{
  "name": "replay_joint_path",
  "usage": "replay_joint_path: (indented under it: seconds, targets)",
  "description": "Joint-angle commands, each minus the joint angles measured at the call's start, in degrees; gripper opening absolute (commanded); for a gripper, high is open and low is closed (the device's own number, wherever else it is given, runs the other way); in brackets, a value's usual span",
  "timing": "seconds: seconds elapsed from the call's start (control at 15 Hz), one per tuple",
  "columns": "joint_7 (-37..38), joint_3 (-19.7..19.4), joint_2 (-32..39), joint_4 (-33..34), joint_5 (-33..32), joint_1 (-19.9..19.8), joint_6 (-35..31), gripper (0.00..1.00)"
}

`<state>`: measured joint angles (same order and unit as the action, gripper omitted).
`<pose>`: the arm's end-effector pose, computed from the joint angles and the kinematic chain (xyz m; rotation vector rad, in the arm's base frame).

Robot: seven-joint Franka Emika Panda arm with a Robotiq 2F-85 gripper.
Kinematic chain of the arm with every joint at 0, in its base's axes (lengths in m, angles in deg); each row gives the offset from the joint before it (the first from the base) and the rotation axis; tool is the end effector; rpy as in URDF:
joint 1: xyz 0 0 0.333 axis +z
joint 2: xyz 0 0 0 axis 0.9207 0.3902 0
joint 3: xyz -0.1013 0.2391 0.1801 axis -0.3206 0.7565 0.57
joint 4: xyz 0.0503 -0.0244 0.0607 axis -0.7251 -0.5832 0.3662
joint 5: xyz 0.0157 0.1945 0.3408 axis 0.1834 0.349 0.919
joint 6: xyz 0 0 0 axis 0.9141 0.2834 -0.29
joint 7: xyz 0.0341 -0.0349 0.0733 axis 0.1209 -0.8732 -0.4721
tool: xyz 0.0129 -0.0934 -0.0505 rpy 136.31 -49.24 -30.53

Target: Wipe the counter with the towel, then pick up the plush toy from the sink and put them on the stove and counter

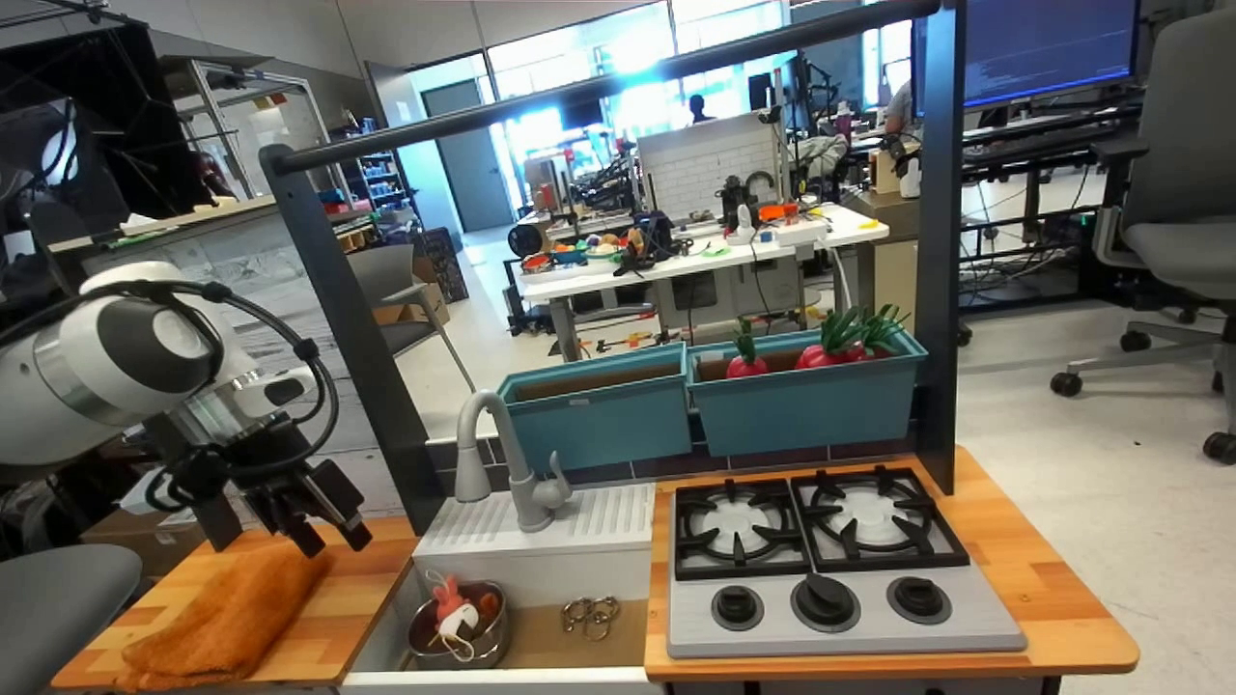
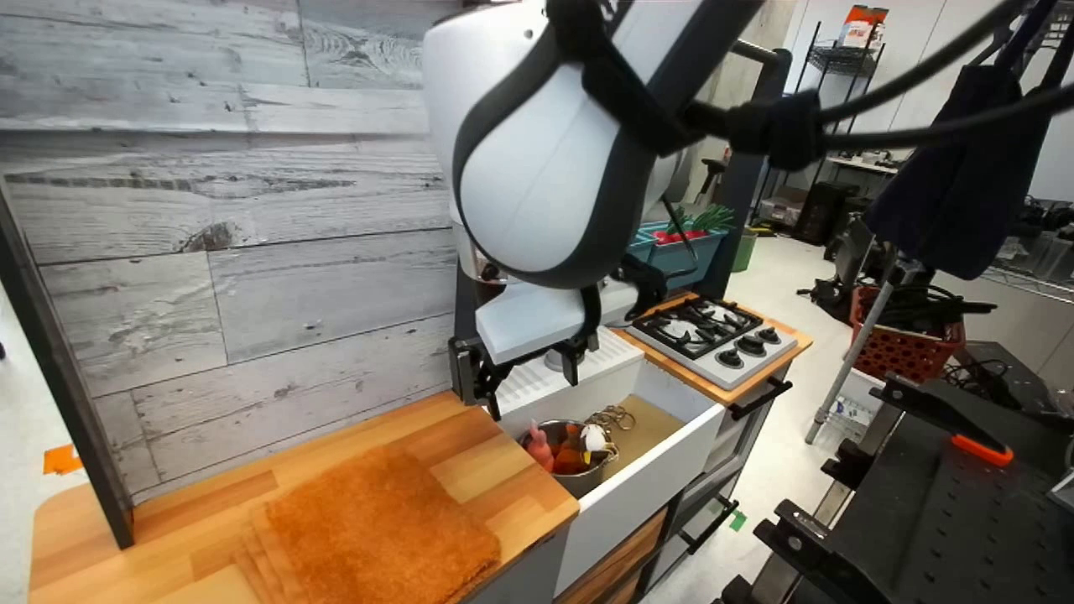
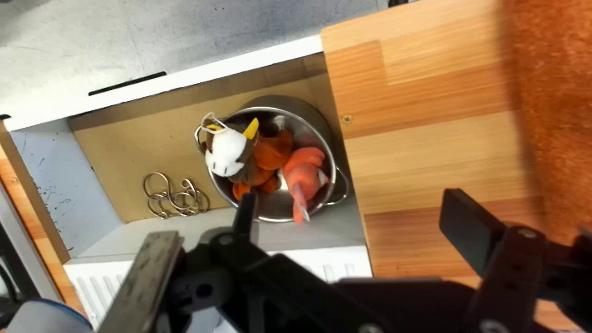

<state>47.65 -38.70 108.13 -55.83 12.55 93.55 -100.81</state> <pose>0.6135 0.1628 0.0521 2.8565 -0.2609 0.0127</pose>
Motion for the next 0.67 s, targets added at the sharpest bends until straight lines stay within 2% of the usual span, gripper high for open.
replay_joint_path:
  seconds: [0.0, 0.27, 0.47, 0.6]
  targets:
    - [-0.11, -0.34, 3.15, 0.70, -0.70, -2.94, -2.22, 1.00]
    - [-0.68, 0.01, 6.75, 2.58, 0.88, -6.44, -3.51, 1.00]
    - [-2.52, 1.49, 9.14, 6.00, 3.03, -10.49, -2.21, 1.00]
    - [-2.28, 1.30, 10.86, 7.52, 3.80, -11.49, -2.47, 1.00]
